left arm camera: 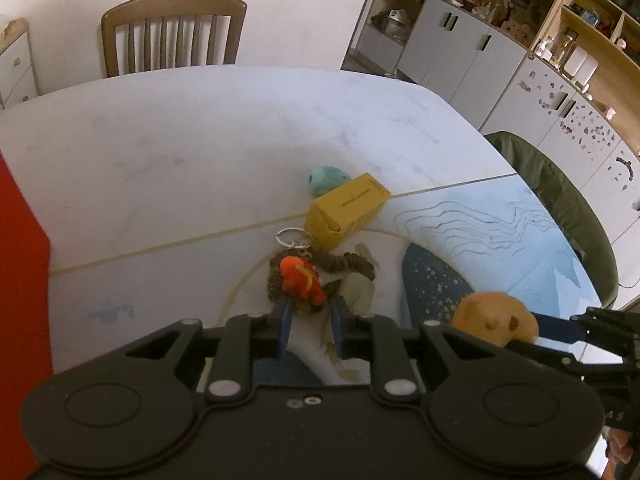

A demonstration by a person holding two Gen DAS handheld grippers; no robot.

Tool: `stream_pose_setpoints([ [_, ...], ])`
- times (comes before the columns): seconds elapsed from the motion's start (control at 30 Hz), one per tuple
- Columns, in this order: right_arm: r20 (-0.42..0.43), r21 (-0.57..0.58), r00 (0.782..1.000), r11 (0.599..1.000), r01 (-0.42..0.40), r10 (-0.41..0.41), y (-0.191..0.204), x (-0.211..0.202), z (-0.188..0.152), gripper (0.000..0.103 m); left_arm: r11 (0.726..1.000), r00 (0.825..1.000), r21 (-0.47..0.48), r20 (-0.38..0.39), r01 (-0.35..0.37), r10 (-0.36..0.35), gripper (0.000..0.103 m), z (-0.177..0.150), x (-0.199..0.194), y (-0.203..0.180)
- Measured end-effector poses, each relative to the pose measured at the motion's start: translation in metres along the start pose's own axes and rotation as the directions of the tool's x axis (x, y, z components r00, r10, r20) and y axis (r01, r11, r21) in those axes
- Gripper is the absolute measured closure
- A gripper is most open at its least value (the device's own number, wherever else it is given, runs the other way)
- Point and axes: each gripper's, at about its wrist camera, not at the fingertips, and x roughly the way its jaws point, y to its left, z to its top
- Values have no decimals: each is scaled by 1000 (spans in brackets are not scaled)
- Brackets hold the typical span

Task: Organize objects
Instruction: 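Lift the keychain toy and squishy toy off the table with both tools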

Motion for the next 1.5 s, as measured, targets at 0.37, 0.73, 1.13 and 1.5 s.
stream_pose_setpoints([
  [0.37,-22,-23,1000,999,-22,22,-1,7,-1,67,999,999,-32,42,-15,16,44,-4,-14,9],
  [0.73,-44,-20,999,1000,-20,19,-5,13,-6,67,997,993,22,95,-74,71,19,9,0,-2],
  [1.13,-41,-14,999,1000,-23,22,-6,13,-8,67,988,993,128,88,-86,75,56,6,14,-19],
  [1.5,-41,-11,999,1000,-25,25,-7,15,-8,67,985,993,155,95,-82,68,70,7,17,-27],
])
